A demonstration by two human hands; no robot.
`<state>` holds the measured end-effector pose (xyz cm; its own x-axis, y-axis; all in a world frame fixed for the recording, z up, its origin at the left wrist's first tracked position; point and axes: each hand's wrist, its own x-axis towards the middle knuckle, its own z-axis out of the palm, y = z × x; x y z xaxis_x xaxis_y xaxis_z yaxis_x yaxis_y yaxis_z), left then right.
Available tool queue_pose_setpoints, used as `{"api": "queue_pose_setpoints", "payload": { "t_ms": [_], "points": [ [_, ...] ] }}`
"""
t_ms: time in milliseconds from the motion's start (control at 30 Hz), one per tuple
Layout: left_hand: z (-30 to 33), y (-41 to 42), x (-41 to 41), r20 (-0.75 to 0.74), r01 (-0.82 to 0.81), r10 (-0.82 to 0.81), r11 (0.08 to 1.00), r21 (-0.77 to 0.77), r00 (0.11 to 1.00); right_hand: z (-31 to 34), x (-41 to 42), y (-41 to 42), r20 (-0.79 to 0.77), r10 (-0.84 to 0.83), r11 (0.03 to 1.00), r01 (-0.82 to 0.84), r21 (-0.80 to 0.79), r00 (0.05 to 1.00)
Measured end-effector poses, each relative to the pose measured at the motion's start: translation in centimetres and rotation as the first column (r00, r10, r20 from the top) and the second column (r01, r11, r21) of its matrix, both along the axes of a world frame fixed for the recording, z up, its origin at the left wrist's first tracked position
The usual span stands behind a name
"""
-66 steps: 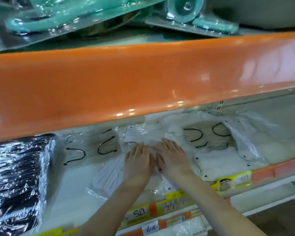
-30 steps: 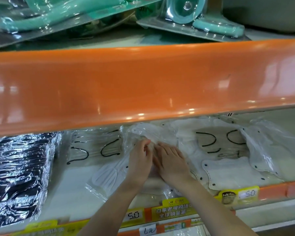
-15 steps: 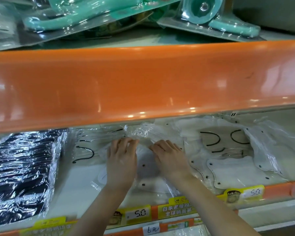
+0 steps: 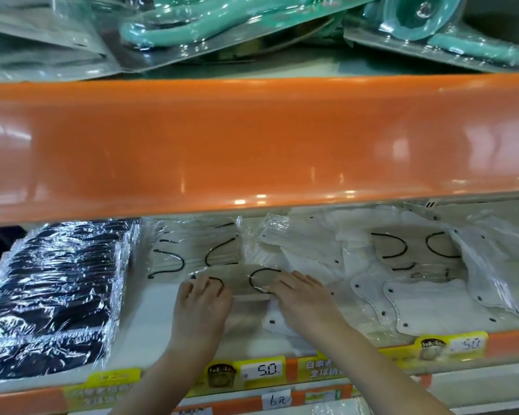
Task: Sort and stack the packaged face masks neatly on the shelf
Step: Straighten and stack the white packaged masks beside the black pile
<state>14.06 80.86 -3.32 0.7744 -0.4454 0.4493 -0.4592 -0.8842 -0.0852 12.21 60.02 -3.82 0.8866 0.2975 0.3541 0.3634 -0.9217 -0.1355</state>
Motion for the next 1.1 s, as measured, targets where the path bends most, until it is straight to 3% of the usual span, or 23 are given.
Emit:
{"api": "queue_pose_setpoints", "payload": {
  "t_ms": [233,633,767,900,1033,1100],
  "points": [
    [0.1,1.9,-0.3,-0.063,-0.007,-0.001,0.991,-0.133,0.998,0.4,-0.2,0.9,0.214,-0.04,0.999,0.041,0.0,0.976],
    [1.0,5.6,1.2,0.174,0.003,0.057,0.946,-0.324,0.983,0.8,0.3,4.2,0.28,-0.026,0.995,-0.002,0.099,0.96],
    [0.6,6.7,2.2,-0.02,-0.054,0.05,0.912,-0.406,0.999,1.0,-0.8,5.9,0.245,0.078,0.994,-0.095,0.061,0.967],
    [0.1,7.3,2.9,-0.298,-0.049,-0.049,0.948,-0.315,0.953,0.8,-1.7,7.3,0.066,0.124,0.99,-0.127,0.056,0.99],
    [-0.3,7.7,2.4,-0.362,-0.073,-0.038,0.955,-0.287,0.932,1.0,-2.0,7.4,-0.105,0.1,0.994,-0.095,0.048,0.989],
    [0.3,8.0,1.9,-0.39,-0.196,0.061,0.928,-0.318,0.919,1.3,-2.2,7.5,-0.146,0.105,0.994,-0.101,0.036,0.984]
  ]
}}
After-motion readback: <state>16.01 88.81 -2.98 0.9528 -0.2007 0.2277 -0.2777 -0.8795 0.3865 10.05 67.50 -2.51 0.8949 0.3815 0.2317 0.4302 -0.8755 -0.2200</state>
